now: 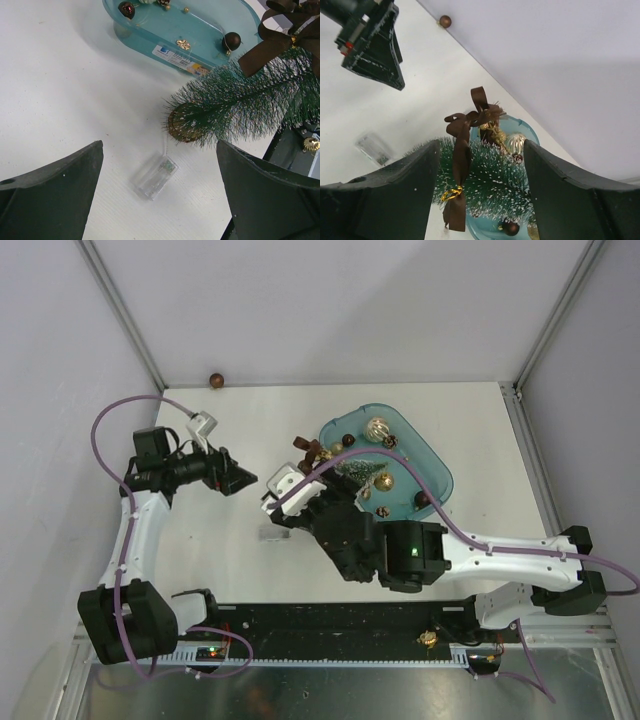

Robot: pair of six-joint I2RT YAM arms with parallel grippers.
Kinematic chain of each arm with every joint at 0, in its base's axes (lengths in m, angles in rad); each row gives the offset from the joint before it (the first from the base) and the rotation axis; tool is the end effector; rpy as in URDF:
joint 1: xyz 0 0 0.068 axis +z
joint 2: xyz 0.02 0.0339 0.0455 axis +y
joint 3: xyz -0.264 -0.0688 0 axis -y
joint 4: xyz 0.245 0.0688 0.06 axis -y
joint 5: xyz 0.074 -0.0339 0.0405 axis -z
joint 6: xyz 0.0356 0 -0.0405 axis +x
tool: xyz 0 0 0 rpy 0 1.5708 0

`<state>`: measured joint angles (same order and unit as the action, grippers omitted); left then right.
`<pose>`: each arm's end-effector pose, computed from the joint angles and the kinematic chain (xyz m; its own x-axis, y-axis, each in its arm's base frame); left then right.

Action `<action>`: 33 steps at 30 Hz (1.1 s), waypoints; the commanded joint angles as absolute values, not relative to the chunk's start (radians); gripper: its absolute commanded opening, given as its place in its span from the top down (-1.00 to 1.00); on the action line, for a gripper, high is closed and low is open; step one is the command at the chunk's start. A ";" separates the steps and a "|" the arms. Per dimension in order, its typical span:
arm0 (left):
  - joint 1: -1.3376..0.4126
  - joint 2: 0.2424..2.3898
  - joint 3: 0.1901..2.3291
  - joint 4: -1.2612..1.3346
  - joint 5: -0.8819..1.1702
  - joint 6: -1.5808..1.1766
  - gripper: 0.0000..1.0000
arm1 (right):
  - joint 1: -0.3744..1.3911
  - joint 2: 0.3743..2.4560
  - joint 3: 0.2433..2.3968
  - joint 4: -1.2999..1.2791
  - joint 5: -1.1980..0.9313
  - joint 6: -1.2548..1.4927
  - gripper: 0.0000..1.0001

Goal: Decorate the small christmas tree

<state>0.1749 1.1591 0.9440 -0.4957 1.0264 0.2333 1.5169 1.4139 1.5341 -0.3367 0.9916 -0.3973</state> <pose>0.2383 0.0112 0.3015 -0.4983 0.0335 -0.8663 0.6820 0.6322 -0.3678 0.0462 0.3040 0.4431 0.1838 -0.5250 -0.8310 -0.4679 0.6968 -0.5437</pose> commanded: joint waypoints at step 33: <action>0.255 1.104 1.007 -0.502 0.583 0.140 -0.99 | 0.199 1.064 1.412 -0.572 0.223 0.332 -0.99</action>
